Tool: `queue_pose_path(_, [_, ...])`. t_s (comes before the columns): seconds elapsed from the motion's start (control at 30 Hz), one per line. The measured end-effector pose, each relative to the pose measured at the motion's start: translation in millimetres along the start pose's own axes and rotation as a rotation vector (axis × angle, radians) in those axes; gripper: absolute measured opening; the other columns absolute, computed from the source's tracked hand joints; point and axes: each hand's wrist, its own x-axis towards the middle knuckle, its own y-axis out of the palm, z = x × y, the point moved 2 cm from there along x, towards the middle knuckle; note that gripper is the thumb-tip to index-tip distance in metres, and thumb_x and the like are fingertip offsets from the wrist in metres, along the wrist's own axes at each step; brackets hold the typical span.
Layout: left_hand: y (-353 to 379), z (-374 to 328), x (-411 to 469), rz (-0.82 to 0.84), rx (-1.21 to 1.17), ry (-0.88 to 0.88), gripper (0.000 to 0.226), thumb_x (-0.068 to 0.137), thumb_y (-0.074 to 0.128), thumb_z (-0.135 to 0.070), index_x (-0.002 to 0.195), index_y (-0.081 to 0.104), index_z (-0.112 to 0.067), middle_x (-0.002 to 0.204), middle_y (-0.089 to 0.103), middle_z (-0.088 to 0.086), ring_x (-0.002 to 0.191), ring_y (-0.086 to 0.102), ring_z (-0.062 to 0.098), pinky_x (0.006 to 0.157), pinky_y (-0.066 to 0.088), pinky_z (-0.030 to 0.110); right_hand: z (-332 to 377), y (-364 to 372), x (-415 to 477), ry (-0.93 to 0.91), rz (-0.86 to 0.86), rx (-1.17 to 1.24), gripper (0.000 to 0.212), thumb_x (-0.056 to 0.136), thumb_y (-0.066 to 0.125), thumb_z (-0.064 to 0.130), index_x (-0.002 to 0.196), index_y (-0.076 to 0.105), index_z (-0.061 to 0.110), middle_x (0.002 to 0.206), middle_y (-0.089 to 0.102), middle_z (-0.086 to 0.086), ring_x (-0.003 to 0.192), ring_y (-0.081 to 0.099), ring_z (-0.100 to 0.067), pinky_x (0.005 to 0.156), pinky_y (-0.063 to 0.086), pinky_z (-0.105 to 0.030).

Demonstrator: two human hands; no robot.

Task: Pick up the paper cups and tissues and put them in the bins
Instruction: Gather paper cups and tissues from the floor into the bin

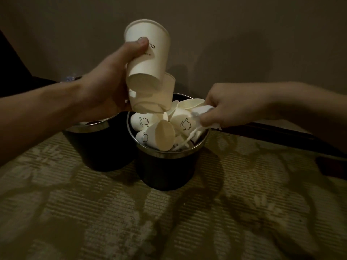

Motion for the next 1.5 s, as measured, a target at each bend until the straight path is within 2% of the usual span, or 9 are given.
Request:
queue_pose_path(0.17, [-9, 3, 5, -0.011, -0.060, -0.031, 0.055, 0.085, 0.049, -0.061, 0.118, 0.061, -0.018, 0.086, 0.074, -0.002, 0.073, 0.071, 0.011, 0.057, 0.055, 0.025, 17, 21, 36, -0.008, -0.079, -0.062, 0.018, 0.088, 0.067, 0.030, 0.100, 0.058, 0.021, 0.092, 0.063, 0.006, 0.079, 0.062, -0.008, 0.065, 0.053, -0.027])
queue_pose_path(0.43, [-23, 17, 8, -0.009, -0.078, -0.079, 0.063, 0.079, 0.055, -0.063, 0.122, 0.061, -0.017, 0.102, 0.074, 0.004, 0.086, 0.071, 0.017, 0.065, 0.055, 0.027, 19, 93, 48, -0.154, -0.200, -0.261, 0.025, 0.094, 0.058, 0.024, 0.115, 0.049, 0.013, 0.116, 0.055, -0.008, 0.102, 0.052, -0.023, 0.071, 0.033, -0.027])
queue_pose_path(0.57, [-22, 17, 9, 0.016, -0.071, -0.077, 0.059, 0.081, 0.053, -0.062, 0.120, 0.062, -0.018, 0.102, 0.074, 0.002, 0.086, 0.072, 0.016, 0.065, 0.057, 0.028, 14, 94, 51, -0.209, -0.228, -0.398, 0.051, 0.089, 0.045, 0.062, 0.110, 0.063, 0.020, 0.115, 0.055, -0.001, 0.104, 0.036, -0.016, 0.086, 0.034, -0.036])
queue_pose_path(0.67, [-18, 17, 9, 0.040, -0.082, -0.071, 0.053, 0.084, 0.051, -0.060, 0.115, 0.063, -0.019, 0.105, 0.075, 0.002, 0.090, 0.072, 0.015, 0.068, 0.059, 0.029, 9, 73, 46, -0.184, -0.225, -0.055, 0.063, 0.079, 0.039, 0.080, 0.110, 0.067, 0.033, 0.121, 0.055, 0.004, 0.115, 0.043, -0.013, 0.095, 0.040, -0.042])
queue_pose_path(0.77, [-14, 13, 11, 0.037, -0.140, -0.062, 0.055, 0.086, 0.049, -0.060, 0.117, 0.063, -0.017, 0.107, 0.074, 0.002, 0.095, 0.071, 0.017, 0.079, 0.057, 0.033, 8, 47, 43, -0.096, -0.303, 0.582, 0.056, 0.075, 0.047, 0.080, 0.109, 0.062, 0.038, 0.108, 0.065, 0.013, 0.093, 0.061, 0.004, 0.074, 0.048, -0.027])
queue_pose_path(1.03, [5, 1, 17, 0.114, -0.285, 0.010, 0.065, 0.084, 0.051, -0.065, 0.120, 0.063, -0.012, 0.099, 0.072, 0.006, 0.096, 0.069, 0.023, 0.090, 0.053, 0.039, 27, 18, 41, -0.087, -0.222, 1.214, 0.034, 0.092, 0.063, 0.031, 0.116, 0.062, 0.007, 0.097, 0.075, -0.005, 0.087, 0.072, -0.016, 0.071, 0.058, -0.027])
queue_pose_path(1.23, [-8, 3, 18, 0.124, -0.331, 0.057, 0.048, 0.089, 0.050, -0.059, 0.101, 0.065, -0.014, 0.076, 0.068, 0.001, 0.065, 0.061, 0.015, 0.071, 0.053, 0.028, 17, 1, 43, 0.048, -0.680, 0.576, 0.045, 0.087, 0.067, 0.043, 0.116, 0.037, 0.025, 0.107, 0.060, -0.001, 0.088, 0.067, -0.022, 0.071, 0.059, -0.037])
queue_pose_path(1.37, [-20, 12, 19, -0.075, -0.182, 0.037, 0.038, 0.086, 0.052, -0.062, 0.093, 0.066, -0.027, 0.069, 0.068, -0.008, 0.057, 0.061, 0.006, 0.058, 0.037, 0.026, 21, 16, 54, -0.060, -0.775, 0.145, 0.047, 0.089, 0.066, 0.041, 0.122, 0.039, 0.022, 0.102, 0.057, 0.002, 0.085, 0.058, -0.018, 0.060, 0.046, -0.027])
queue_pose_path(1.5, [-25, 13, 19, -0.116, -0.175, 0.052, 0.036, 0.087, 0.053, -0.060, 0.098, 0.062, -0.026, 0.066, 0.066, -0.008, 0.057, 0.059, 0.006, 0.053, 0.028, 0.025, 29, 30, 79, -0.058, -0.771, -0.056, 0.039, 0.093, 0.060, 0.040, 0.121, 0.041, 0.021, 0.101, 0.066, -0.009, 0.085, 0.065, -0.032, 0.073, 0.055, -0.044])
